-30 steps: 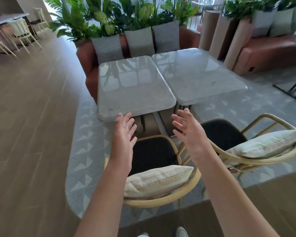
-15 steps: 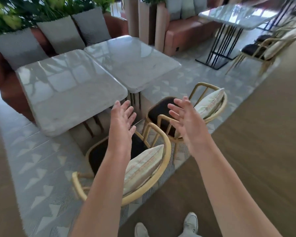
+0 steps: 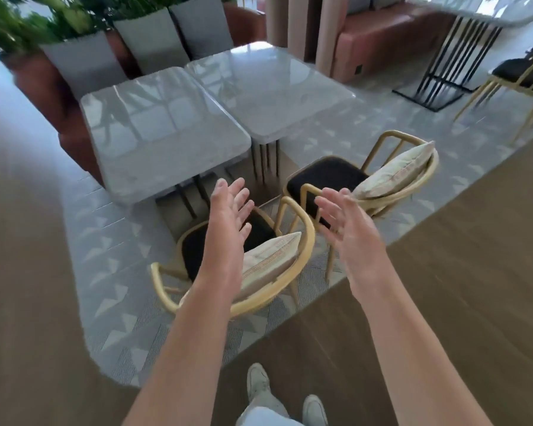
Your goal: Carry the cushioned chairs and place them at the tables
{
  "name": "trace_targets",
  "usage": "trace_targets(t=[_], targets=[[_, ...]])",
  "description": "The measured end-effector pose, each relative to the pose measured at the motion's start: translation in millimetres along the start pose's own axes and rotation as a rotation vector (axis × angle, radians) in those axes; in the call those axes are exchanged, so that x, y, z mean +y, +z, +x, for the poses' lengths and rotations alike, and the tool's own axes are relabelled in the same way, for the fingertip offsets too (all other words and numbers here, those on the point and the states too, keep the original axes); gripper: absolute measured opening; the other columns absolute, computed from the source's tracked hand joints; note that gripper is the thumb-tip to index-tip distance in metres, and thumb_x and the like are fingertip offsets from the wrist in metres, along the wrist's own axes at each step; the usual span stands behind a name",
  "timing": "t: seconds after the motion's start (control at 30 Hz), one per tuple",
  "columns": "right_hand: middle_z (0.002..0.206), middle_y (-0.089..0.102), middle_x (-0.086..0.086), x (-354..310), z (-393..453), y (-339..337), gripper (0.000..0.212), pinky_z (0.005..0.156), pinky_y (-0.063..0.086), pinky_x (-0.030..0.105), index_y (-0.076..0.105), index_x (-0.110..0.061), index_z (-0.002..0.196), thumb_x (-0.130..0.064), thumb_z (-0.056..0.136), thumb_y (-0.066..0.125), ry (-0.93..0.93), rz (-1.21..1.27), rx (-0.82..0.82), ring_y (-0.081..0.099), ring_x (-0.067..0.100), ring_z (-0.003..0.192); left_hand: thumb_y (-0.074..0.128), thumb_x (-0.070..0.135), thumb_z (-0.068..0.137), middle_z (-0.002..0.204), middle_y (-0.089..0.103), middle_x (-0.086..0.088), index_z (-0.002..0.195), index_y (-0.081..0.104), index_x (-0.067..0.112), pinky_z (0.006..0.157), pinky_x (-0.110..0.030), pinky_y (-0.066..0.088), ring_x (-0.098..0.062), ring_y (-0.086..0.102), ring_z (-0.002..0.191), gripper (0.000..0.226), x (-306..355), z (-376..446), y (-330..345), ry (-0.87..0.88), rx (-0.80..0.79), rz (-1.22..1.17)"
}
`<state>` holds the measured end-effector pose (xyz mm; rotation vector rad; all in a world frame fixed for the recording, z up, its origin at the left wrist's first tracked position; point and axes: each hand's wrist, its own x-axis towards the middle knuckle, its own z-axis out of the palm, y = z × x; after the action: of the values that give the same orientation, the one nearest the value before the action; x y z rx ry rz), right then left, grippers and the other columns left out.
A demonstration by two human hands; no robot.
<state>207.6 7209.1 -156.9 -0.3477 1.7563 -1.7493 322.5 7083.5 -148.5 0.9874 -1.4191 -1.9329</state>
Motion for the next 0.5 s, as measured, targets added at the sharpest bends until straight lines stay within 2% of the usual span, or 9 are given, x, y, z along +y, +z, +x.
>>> trace_targets(t=[0.13, 0.27, 0.4, 0.5], targets=[[0.132, 0.061, -0.011, 34, -12, 35, 0.049, 0.11, 0.04, 0.032, 0.053, -0.025, 0.142, -0.051, 0.103, 0.039, 0.099, -0.024, -0.187, 0.053, 0.006, 0.126, 0.031, 0.071, 0.083, 0.154, 0.049, 0.003, 0.145, 0.05, 0.032, 0.118, -0.042, 0.031, -0.012, 0.05, 0.136, 0.077, -12, -43, -42, -0.009, 0.184, -0.007], [0.13, 0.064, -0.009, 43, -31, 97, 0.054, 0.111, 0.042, 0.036, 0.056, -0.023, 0.139, -0.053, 0.097, 0.044, 0.158, -0.029, -0.355, 0.054, 0.007, 0.126, 0.033, 0.073, 0.081, 0.151, 0.052, 0.003, 0.143, 0.053, 0.031, 0.118, -0.042, 0.032, -0.011, 0.053, 0.134, 0.078, -12, -88, -109, 0.037, 0.388, -0.054], [0.134, 0.063, -0.004, 35, -65, 172, 0.041, 0.113, 0.04, 0.037, 0.059, -0.022, 0.135, -0.043, 0.104, 0.041, 0.146, -0.052, -0.547, 0.053, 0.009, 0.128, 0.033, 0.073, 0.08, 0.15, 0.053, 0.004, 0.139, 0.055, 0.031, 0.119, -0.044, 0.031, -0.009, 0.054, 0.132, 0.076, 5, -127, -180, 0.114, 0.562, -0.126], [0.129, 0.065, -0.008, 32, -91, 227, 0.034, 0.108, 0.042, 0.031, 0.064, -0.028, 0.126, -0.041, 0.103, 0.043, 0.099, -0.058, -0.647, 0.056, 0.002, 0.121, 0.027, 0.072, 0.088, 0.152, 0.05, 0.006, 0.142, 0.051, 0.033, 0.121, -0.044, 0.028, -0.006, 0.053, 0.133, 0.071, 15, -145, -226, 0.178, 0.64, -0.14]])
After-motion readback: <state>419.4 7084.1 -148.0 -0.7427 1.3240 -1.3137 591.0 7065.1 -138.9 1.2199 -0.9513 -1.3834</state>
